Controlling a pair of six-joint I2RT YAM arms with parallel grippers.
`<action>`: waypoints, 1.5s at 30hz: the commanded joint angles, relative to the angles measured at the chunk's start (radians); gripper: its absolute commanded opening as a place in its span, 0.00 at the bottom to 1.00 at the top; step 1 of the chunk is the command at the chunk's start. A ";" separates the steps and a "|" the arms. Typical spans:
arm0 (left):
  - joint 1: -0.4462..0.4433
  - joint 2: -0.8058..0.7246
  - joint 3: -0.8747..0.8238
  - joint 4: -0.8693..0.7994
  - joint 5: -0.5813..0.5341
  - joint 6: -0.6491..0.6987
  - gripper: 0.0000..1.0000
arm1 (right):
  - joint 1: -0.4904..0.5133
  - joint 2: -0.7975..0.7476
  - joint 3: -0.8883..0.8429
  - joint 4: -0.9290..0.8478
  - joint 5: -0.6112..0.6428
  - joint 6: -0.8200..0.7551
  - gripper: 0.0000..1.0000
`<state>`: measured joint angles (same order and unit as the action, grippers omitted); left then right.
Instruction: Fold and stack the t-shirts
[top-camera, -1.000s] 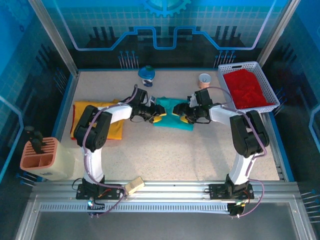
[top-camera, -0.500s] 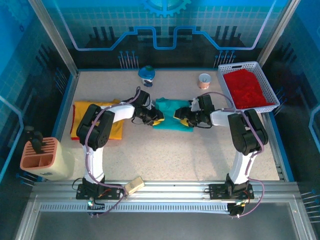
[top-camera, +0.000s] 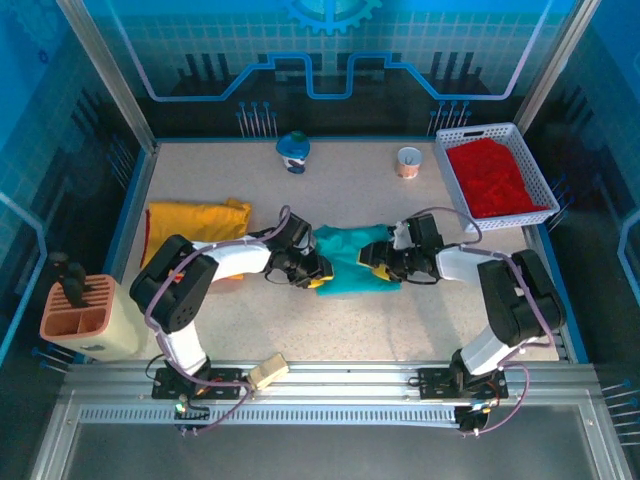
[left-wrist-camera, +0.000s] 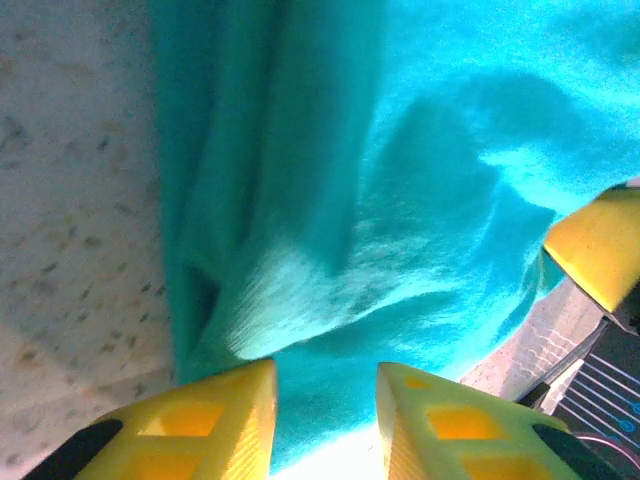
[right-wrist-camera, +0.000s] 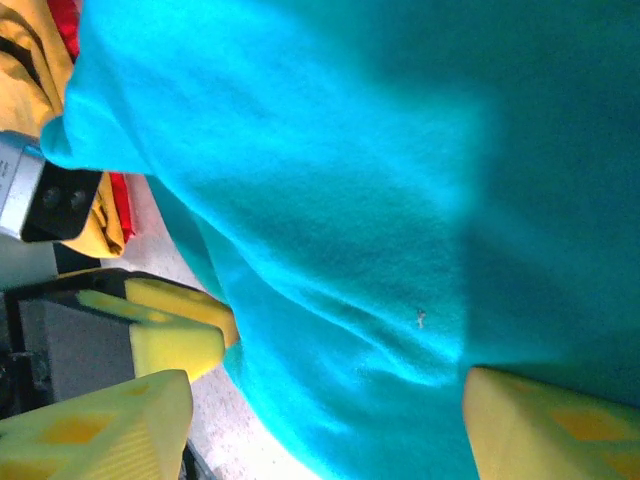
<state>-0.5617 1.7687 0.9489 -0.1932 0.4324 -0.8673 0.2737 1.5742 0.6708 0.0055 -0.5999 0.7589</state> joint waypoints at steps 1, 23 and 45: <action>0.004 -0.018 0.118 -0.175 -0.054 0.034 0.36 | -0.007 -0.060 0.020 -0.147 0.043 -0.005 0.73; 0.151 0.278 0.454 -0.063 0.053 -0.027 0.37 | -0.075 0.251 0.385 0.006 -0.030 0.086 0.74; 0.249 0.281 0.557 -0.163 0.077 0.019 0.39 | -0.146 0.320 0.390 0.082 -0.101 0.124 0.77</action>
<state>-0.3298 2.1342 1.4635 -0.2779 0.5358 -0.9035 0.1490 1.9545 1.0580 0.1528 -0.7143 0.9073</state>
